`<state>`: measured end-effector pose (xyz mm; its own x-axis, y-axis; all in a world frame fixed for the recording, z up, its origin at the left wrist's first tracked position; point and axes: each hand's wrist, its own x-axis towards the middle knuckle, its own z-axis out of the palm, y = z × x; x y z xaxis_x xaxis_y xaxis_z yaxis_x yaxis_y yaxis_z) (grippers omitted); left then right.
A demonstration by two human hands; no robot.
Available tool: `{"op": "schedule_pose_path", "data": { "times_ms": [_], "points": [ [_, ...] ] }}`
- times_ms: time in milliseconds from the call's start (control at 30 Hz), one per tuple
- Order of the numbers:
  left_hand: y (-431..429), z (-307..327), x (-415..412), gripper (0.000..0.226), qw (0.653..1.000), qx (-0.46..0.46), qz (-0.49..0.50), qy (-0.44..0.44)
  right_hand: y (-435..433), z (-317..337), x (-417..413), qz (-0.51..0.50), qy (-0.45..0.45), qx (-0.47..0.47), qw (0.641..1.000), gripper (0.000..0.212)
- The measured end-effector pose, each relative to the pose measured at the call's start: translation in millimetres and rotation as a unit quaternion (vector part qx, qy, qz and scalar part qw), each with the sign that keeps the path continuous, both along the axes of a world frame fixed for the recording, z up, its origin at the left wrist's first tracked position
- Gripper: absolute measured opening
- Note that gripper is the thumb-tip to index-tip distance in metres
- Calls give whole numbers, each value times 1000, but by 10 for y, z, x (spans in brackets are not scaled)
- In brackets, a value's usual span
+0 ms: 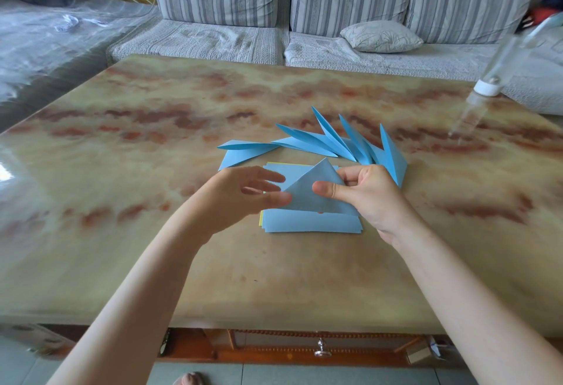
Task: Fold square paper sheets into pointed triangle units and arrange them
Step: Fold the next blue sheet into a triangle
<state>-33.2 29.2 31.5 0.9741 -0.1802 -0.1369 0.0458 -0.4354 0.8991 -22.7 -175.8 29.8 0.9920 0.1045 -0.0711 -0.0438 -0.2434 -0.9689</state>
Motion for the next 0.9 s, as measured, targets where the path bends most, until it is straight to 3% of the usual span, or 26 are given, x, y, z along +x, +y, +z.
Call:
{"op": "schedule_pose_path", "data": {
  "times_ms": [67, 100, 200, 267, 400, 600, 833, 900],
  "points": [
    [-31, 19, -12, 51, 999, -31, -5, -4, 19, 0, -9, 1, -5, -7, 1000, 23],
    [-57, 17, -14, 49, 999, -40, 1, -13, 29, -2, -14, 1, -9, -12, 1000, 21],
    [-148, 0, -28, 13, 998, -30, 33, -48, 58, 0, -35, 9, -14, -19, 1000, 21],
    [-168, -17, -32, 3, 996, -20, 54, -63, 65, 13, -45, 15, -12, -13, 1000, 26],
    [-145, -7, -28, 11, 992, -20, 84, -91, 24, 19, -17, -10, -24, 22, 999, 29],
    [-131, 3, -32, 17, 990, -33, 98, -94, -21, -10, 24, -42, -48, 26, 998, 7],
    [-159, 16, -35, 19, 991, -52, 93, -81, -50, -14, 58, -31, -52, 23, 998, 10],
    [-152, 12, -35, 20, 990, -64, 95, -80, -59, 2, 53, -29, -42, 23, 998, 21]
  ]
}}
